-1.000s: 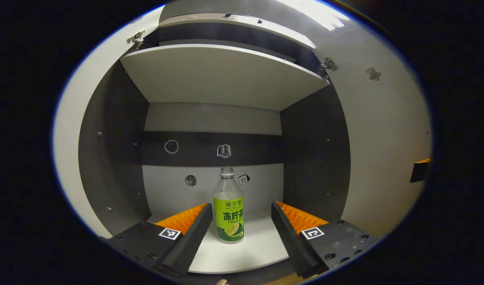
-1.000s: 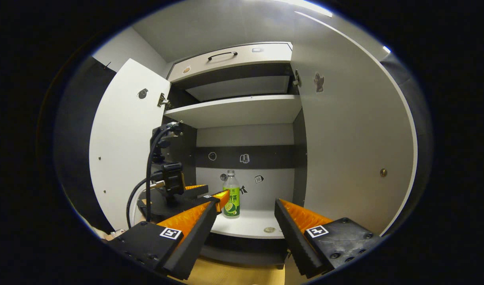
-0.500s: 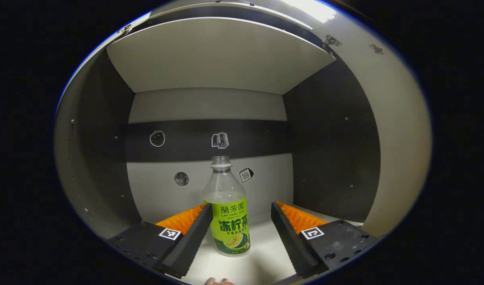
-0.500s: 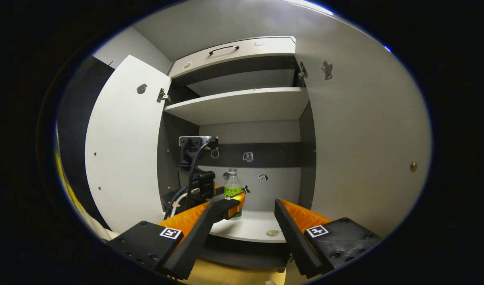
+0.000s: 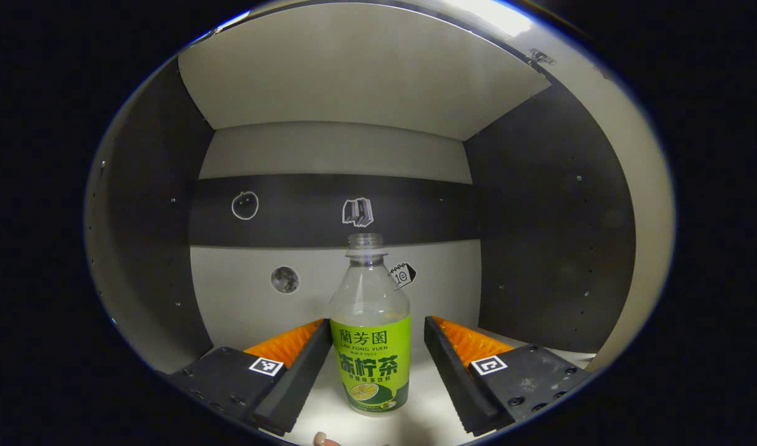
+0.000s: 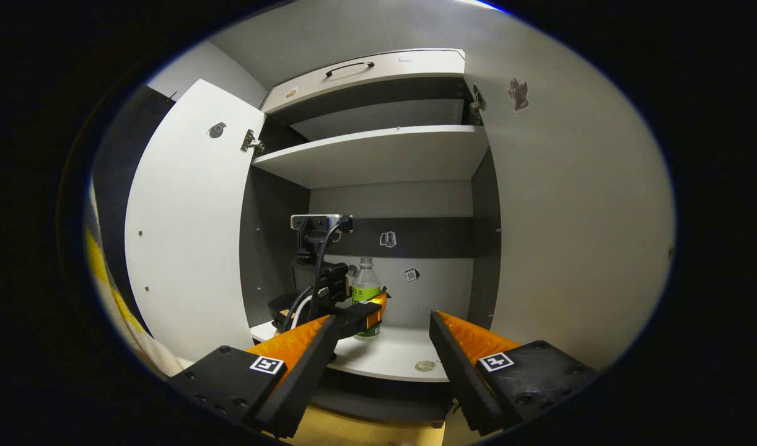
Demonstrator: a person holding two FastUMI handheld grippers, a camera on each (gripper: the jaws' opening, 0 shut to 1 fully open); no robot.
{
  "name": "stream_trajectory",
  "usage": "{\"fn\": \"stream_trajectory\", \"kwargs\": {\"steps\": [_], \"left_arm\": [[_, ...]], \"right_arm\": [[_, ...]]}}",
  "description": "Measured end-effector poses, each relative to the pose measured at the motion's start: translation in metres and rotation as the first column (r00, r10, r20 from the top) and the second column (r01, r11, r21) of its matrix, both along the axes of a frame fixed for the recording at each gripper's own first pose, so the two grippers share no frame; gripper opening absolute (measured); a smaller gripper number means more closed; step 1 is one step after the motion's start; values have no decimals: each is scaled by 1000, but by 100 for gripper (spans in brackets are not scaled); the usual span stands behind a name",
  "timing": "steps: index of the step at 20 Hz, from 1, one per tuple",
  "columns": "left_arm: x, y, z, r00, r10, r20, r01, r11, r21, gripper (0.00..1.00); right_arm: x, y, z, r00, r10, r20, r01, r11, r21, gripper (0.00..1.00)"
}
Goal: Grasp the bottle in the cabinet with the left hand and place it on the coaster, then close the right door with the right hand and the left door with the left hand.
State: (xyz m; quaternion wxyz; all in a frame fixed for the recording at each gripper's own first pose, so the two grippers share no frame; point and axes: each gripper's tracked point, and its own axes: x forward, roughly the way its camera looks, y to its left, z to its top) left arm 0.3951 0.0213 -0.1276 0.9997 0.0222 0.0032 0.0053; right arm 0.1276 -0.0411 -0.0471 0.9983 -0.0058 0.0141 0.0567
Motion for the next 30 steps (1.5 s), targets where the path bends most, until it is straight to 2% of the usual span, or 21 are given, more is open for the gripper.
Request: {"fn": "stream_trajectory", "kwargs": {"steps": [3,6,12,18,23,30], "left_arm": [[8,2,-6,1000,-3,-23,3,1000,8,92],[7,-1,-7,1000,-16,-24,16,1000,-4,80],[-31,0,22,1000,-25,17,25,1000,-16,77],[-122,-11,61,995,-78,66,78,997,10,77],[-213,-26,75,990,-117,78,116,993,10,77],[-308,-43,46,988,-153,19,154,987,-44,77]], "right_arm": [[3,-2,-6,1000,0,-17,0,1000,-5,98],[4,-7,-7,999,-21,-32,21,1000,3,98],[-6,-13,4,998,-63,-12,63,998,23,98],[-31,-9,8,994,-110,-7,110,994,1,98],[-78,3,22,987,-163,15,163,987,-6,98],[-131,17,17,976,-215,-7,215,976,-31,98]]}}
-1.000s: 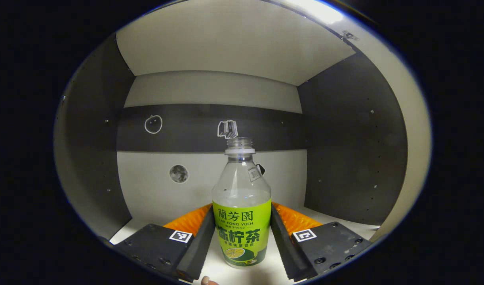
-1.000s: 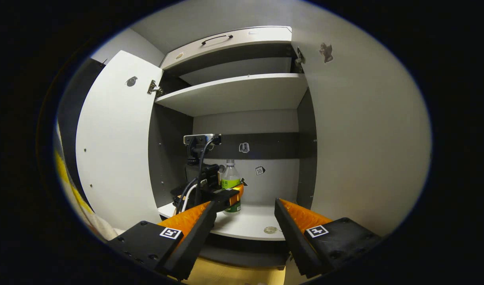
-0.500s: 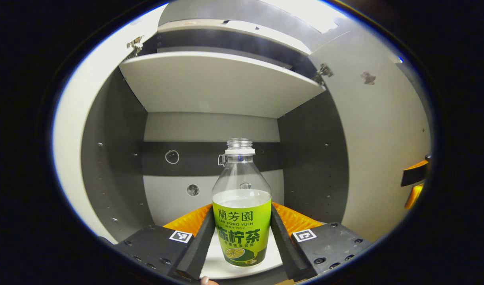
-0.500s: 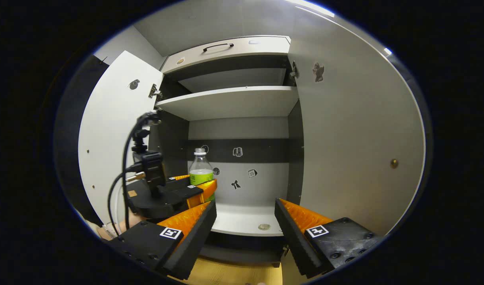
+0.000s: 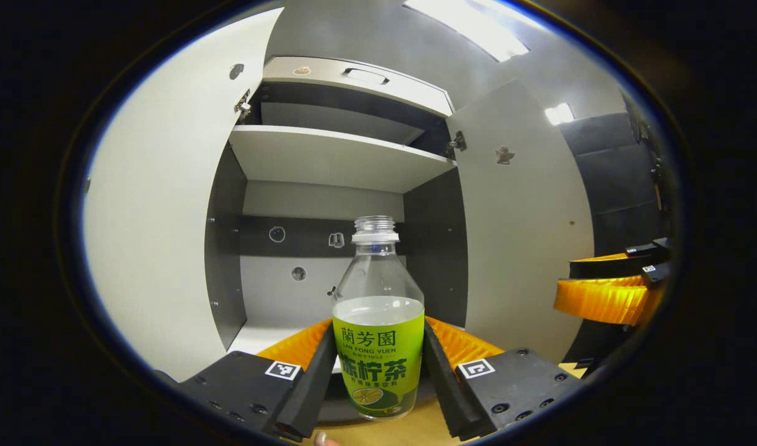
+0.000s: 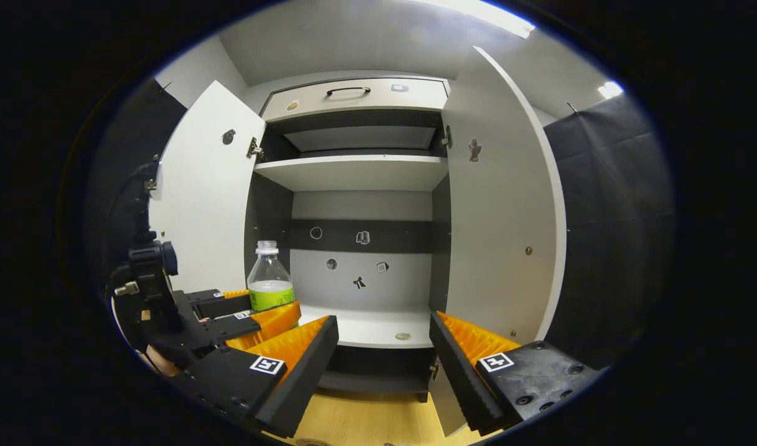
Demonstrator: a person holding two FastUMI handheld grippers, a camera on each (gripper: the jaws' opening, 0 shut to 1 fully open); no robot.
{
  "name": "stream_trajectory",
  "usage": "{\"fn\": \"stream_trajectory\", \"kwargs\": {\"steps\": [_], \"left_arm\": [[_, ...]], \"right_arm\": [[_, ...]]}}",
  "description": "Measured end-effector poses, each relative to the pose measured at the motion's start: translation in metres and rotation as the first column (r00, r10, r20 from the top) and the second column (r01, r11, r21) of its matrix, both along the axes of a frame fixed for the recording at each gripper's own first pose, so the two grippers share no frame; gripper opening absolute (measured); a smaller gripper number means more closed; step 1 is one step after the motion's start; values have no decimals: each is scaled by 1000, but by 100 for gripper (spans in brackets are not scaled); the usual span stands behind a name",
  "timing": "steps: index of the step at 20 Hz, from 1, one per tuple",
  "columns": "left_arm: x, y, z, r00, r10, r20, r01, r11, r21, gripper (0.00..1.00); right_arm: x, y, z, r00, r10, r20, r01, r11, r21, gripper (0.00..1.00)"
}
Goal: Grasp the bottle in the cabinet with the left hand and place it on the coaster, then close the right door with the right hand and the left door with the left hand.
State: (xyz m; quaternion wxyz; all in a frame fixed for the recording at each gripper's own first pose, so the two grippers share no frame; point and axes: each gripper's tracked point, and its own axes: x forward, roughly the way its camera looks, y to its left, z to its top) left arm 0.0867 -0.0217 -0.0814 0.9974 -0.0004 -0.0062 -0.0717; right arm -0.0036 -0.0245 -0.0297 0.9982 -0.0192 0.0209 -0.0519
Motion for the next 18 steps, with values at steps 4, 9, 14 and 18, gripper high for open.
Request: {"fn": "stream_trajectory", "kwargs": {"steps": [4,9,14,18], "left_arm": [[-39,-8,-23,1000,25,-15,-25,1000,-15,77],[-88,-30,-52,995,98,-25,-98,995,17,77],[-123,-63,-112,987,146,-61,-146,989,16,77],[-139,-78,-168,979,194,-65,-194,981,10,77]], "right_arm": [[-19,3,8,999,35,10,-35,999,-13,98],[-34,-1,0,991,132,-14,-131,991,15,98],[-49,-20,-11,984,180,-17,-180,984,17,98],[-52,-33,-33,982,187,-9,-188,982,-5,98]]}}
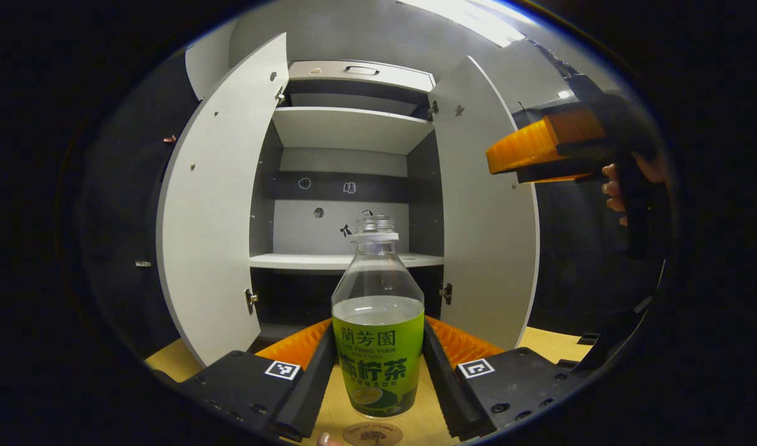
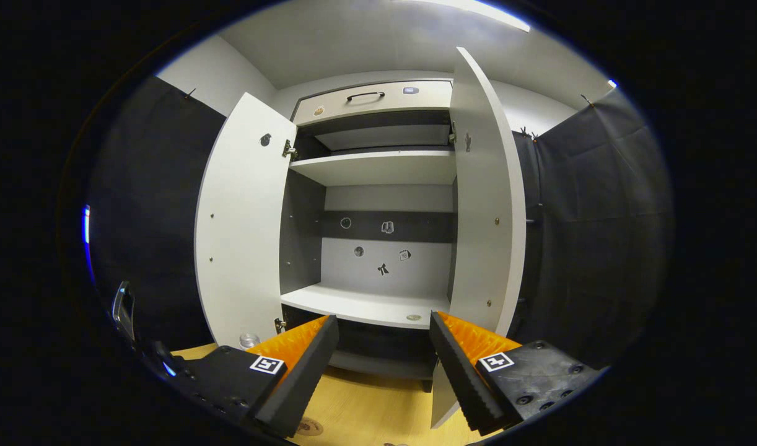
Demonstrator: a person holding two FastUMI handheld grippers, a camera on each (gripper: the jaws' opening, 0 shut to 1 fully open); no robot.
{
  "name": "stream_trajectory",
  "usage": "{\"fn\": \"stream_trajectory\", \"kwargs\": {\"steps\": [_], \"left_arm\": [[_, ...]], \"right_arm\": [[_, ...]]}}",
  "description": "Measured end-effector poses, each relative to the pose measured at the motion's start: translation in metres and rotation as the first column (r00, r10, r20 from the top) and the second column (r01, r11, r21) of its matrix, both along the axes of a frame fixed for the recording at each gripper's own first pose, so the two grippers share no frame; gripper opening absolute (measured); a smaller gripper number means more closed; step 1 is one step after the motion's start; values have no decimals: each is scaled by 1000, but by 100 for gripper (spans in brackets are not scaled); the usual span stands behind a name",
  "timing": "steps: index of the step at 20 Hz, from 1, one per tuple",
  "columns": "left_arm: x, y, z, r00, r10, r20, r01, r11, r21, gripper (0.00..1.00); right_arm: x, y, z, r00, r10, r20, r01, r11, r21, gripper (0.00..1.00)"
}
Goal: Grasp the bottle in the cabinet with the left hand and place it on the coaster, then close the right door with the right hand and the left door with the left hand.
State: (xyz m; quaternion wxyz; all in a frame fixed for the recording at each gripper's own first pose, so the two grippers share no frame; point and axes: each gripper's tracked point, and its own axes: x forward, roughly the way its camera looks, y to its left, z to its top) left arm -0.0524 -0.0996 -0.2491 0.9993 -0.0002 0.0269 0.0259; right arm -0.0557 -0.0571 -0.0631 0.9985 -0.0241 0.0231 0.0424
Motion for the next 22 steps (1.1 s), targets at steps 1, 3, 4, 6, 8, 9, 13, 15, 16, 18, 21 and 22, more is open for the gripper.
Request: {"fn": "stream_trajectory", "kwargs": {"steps": [1,3,4,6,8,9,13,15,16,18,21,22], "left_arm": [[-1,-2,-14,1000,6,-13,-6,1000,5,77],[-3,-5,-32,1000,9,-2,-9,1000,14,77],[-2,-4,-41,1000,13,0,-13,1000,18,77],[0,1,-62,999,32,-7,-32,999,34,77],[1,8,-83,998,58,-25,-56,997,46,77],[-1,9,-91,998,61,-24,-60,997,45,78],[-4,14,-120,996,86,-38,-85,996,30,77],[-5,16,-129,995,91,-42,-89,996,28,78],[-6,13,-133,996,81,-40,-80,997,18,78],[-5,10,-137,997,70,-30,-69,997,19,78],[-7,11,-148,996,72,-45,-69,996,55,78],[-7,11,-151,997,66,-48,-64,997,47,78]], "right_arm": [[1,-2,-8,1000,-2,-5,2,1000,-1,98],[4,-6,-27,999,-10,-34,10,1000,5,98],[4,-9,-37,998,-14,-54,14,1000,12,98],[1,-13,-52,997,-24,-77,27,999,35,98],[-1,-16,-64,995,-28,-95,34,998,53,98],[-3,-18,-69,994,-30,-101,35,998,50,98],[-7,-22,-80,995,-31,-99,33,999,16,98],[-8,-19,-91,993,-24,-118,25,1000,8,98],[-9,-18,-97,992,-20,-127,21,1000,7,98],[-13,-11,-107,989,1,-149,3,1000,23,98],[-19,5,-115,984,45,-172,-37,998,53,98],[-20,7,-117,984,48,-174,-40,998,47,98]]}}
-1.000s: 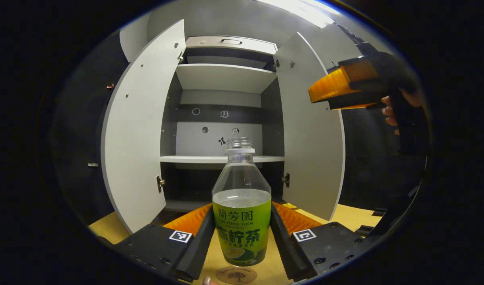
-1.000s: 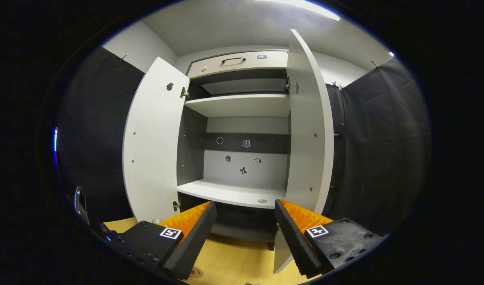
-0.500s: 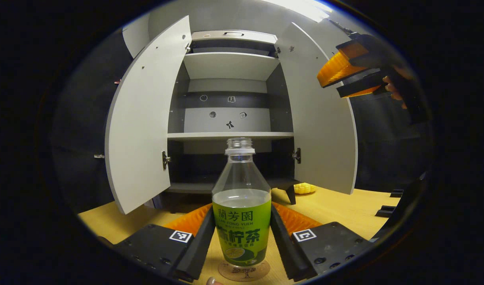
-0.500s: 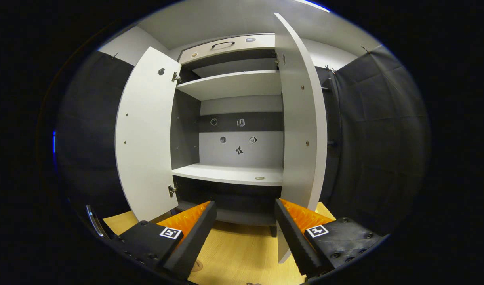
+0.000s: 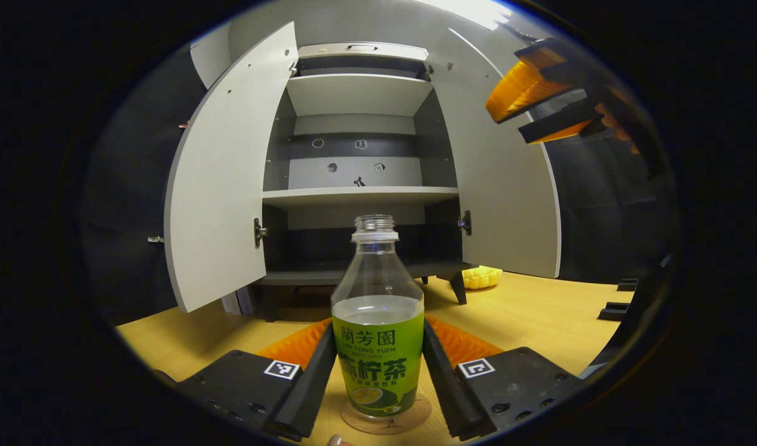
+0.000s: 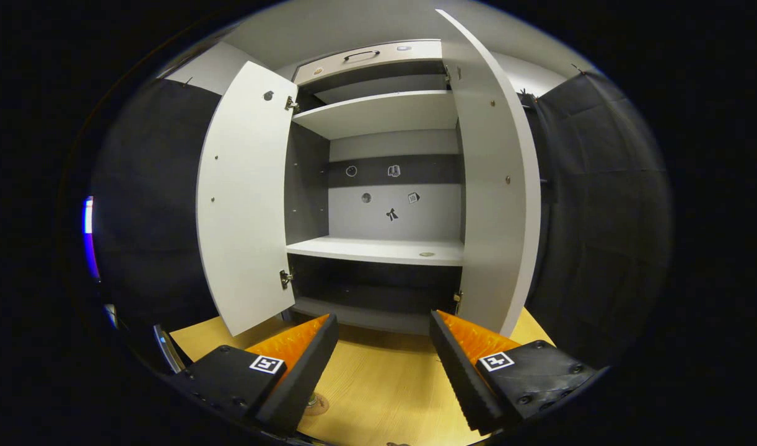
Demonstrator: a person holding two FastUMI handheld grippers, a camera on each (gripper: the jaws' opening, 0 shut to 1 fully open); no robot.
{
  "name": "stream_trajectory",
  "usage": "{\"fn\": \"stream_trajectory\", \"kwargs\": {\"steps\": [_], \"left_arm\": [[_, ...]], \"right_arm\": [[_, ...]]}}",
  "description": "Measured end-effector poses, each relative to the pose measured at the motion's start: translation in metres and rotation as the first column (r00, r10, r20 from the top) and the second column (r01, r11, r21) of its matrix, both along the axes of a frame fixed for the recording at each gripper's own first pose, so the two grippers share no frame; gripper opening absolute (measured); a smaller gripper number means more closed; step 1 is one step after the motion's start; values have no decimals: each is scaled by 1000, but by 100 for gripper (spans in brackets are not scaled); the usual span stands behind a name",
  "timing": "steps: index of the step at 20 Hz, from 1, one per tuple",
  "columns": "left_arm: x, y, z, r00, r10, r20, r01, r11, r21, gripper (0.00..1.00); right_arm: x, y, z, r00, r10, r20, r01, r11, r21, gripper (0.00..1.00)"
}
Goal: Grasp the bottle in the cabinet with the left hand and place it on the coaster, then close the right door with the right hand and the left door with the left hand.
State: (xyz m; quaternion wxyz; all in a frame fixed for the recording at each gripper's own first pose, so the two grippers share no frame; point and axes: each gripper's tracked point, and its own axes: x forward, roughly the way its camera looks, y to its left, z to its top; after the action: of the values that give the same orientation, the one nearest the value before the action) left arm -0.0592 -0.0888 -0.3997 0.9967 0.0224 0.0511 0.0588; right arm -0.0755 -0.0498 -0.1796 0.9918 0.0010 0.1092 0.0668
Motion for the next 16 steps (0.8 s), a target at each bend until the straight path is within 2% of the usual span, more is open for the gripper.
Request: {"fn": "stream_trajectory", "kwargs": {"steps": [11,13,16], "left_arm": [[-4,1,-14,1000,5,9,-5,999,-45,81],[-3,-2,-13,1000,-5,12,5,998,-59,95],[4,0,-5,1000,1,13,0,999,-39,98]], "right_arm": [[0,9,-8,999,18,-41,-19,1000,-22,98],[1,11,-9,999,25,-42,-26,999,-30,98],[1,15,-10,998,35,-49,-37,999,-36,98]]}}
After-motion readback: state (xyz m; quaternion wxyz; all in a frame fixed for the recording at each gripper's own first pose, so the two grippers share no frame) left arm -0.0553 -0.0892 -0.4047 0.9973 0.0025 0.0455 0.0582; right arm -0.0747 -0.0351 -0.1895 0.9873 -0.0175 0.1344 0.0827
